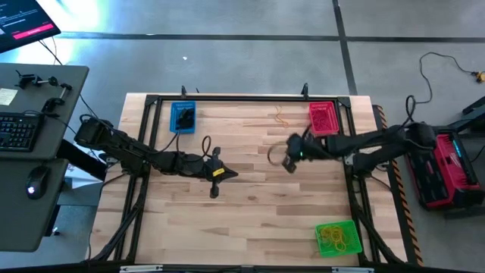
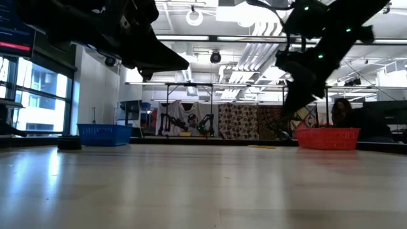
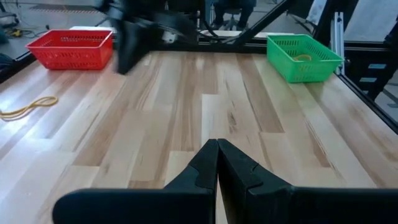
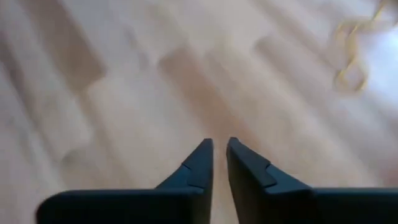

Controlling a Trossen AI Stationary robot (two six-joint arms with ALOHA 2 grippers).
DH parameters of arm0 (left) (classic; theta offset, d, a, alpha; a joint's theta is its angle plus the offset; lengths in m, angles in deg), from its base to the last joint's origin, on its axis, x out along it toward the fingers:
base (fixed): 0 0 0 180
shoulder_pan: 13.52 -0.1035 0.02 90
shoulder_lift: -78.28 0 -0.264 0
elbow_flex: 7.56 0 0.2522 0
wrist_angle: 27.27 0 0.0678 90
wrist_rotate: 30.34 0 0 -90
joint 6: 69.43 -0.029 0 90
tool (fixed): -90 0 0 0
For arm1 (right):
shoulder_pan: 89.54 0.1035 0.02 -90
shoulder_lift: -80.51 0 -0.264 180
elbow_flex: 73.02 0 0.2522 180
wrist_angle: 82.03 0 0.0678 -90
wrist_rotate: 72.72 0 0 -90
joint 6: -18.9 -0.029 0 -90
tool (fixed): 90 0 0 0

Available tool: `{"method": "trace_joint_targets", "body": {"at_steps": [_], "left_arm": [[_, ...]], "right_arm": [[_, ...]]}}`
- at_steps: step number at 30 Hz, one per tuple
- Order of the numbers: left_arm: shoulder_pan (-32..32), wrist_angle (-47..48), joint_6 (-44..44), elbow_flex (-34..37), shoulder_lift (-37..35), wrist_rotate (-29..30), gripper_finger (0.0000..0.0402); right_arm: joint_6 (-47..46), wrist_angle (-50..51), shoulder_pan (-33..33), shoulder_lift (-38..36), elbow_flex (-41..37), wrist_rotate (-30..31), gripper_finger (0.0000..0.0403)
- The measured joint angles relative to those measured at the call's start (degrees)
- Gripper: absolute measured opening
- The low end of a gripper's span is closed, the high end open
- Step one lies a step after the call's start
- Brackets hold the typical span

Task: Sort rubber bands into baskets
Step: Put the yellow rubber band into the green bin

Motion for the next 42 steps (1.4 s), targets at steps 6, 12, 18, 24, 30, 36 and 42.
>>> {"method": "trace_joint_targets", "body": {"at_steps": [6, 12, 18, 24, 30, 36, 42], "left_arm": [[0.1, 0.1, 0.0, 0.0, 0.0, 0.0, 0.0], [0.1, 0.4, 0.5, 0.0, 0.0, 0.0, 0.0], [0.1, 0.8, 0.5, 0.0, 0.0, 0.0, 0.0], [0.1, 0.9, 0.5, 0.0, 0.0, 0.0, 0.0], [0.1, 1.0, 0.5, 0.0, 0.0, 0.0, 0.0], [0.1, 1.2, 0.5, 0.0, 0.0, 0.0, 0.0], [0.1, 1.4, 0.9, 0.0, 0.0, 0.0, 0.0]], "right_arm": [[11.3, -9.3, -11.8, 0.0, 0.0, -0.6, 0.0096], [15.1, -15.9, -20.4, 4.8, 0.0, -2.9, 0.0134], [17.9, -20.5, -26.2, 12.0, 0.0, -3.8, 0.014], [18.0, -25.9, -30.4, 18.1, 0.0, -5.6, 0.014], [18.0, -31.1, -32.9, 22.4, 0.0, -8.6, 0.014], [18.5, -32.4, -34.1, 25.6, 0.1, -9.3, 0.014], [19.5, -32.5, -34.1, 25.9, 0.1, -10.6, 0.0091]]}}
